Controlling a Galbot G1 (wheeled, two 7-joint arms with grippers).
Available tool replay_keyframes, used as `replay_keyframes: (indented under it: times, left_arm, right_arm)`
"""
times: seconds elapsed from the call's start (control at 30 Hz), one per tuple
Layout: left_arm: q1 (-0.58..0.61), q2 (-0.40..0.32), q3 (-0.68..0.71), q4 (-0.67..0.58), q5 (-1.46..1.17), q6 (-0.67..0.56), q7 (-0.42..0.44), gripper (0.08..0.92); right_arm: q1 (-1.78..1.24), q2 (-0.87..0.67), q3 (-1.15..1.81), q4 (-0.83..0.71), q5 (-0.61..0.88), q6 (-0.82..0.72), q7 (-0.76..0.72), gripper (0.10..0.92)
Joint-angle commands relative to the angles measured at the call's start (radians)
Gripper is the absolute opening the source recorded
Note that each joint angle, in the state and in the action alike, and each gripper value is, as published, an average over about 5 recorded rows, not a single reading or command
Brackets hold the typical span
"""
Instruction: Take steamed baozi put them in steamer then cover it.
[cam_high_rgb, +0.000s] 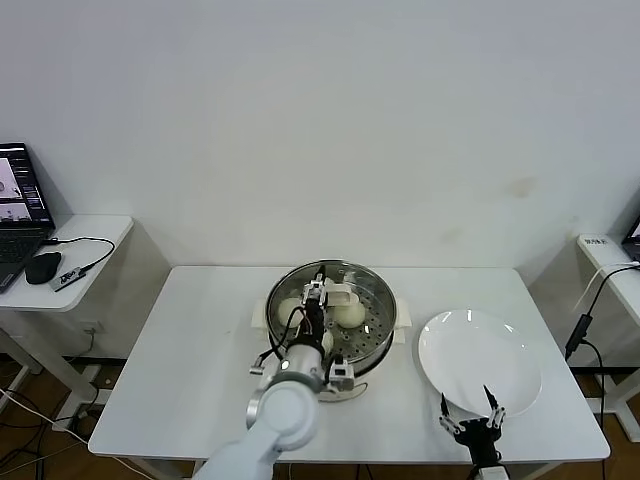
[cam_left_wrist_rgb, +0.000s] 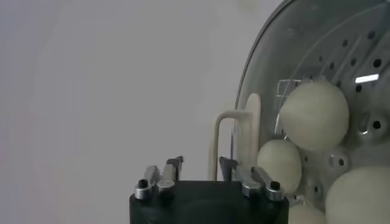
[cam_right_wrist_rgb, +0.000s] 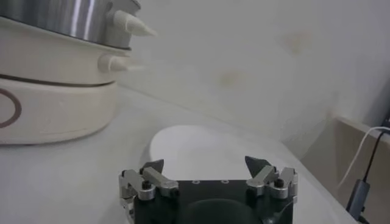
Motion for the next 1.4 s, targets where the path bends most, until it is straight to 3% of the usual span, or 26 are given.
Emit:
replay_keyframes:
  times: [0.03, 0.23, 0.47, 0.57, 0.77, 0.93, 1.4]
  left_arm:
    - [0.176, 0.111, -0.025, -0.268, -0.072, -0.071, -0.069, 0.648]
    - [0.363, 0.161, -0.223, -0.423, -0.327, -0.203, -0.185, 0.799]
    - [0.645, 0.147, -0.630, -0.385, -1.118, -0.531, -0.409, 0.822]
    - [0.735, 0.136, -0.715, -0.370, -1.335, -0.567, -0.458, 0.823]
    - [0.871, 0.106, -0.736, -0.339, -1.599, -0.670, -0.495, 0.823]
    - [0.891, 0.068, -0.718, -0.259, -1.638, -0.767, -0.512, 0.823]
    - [0.936, 0.038, -0.709, -0.223, -1.650, -0.700, -0.470, 0.823]
  right_arm:
    - [-0.005, -0.004, -0.002, 0.001, 0.002, 0.000, 0.000, 0.823]
    - [-0.015, -0.015, -0.004, 0.002, 0.008, 0.000, 0.000, 0.823]
    - [-0.031, -0.014, -0.015, 0.013, 0.008, 0.007, -0.001, 0.823]
    - [-0.050, -0.028, -0.017, 0.037, 0.022, 0.010, -0.005, 0.823]
    - [-0.137, -0.101, -0.034, 0.131, 0.126, -0.004, -0.026, 0.823]
    - [-0.232, -0.167, -0.048, 0.206, 0.195, -0.027, -0.023, 0.823]
    - [-0.322, -0.217, -0.111, 0.262, 0.266, -0.013, -0.018, 0.823]
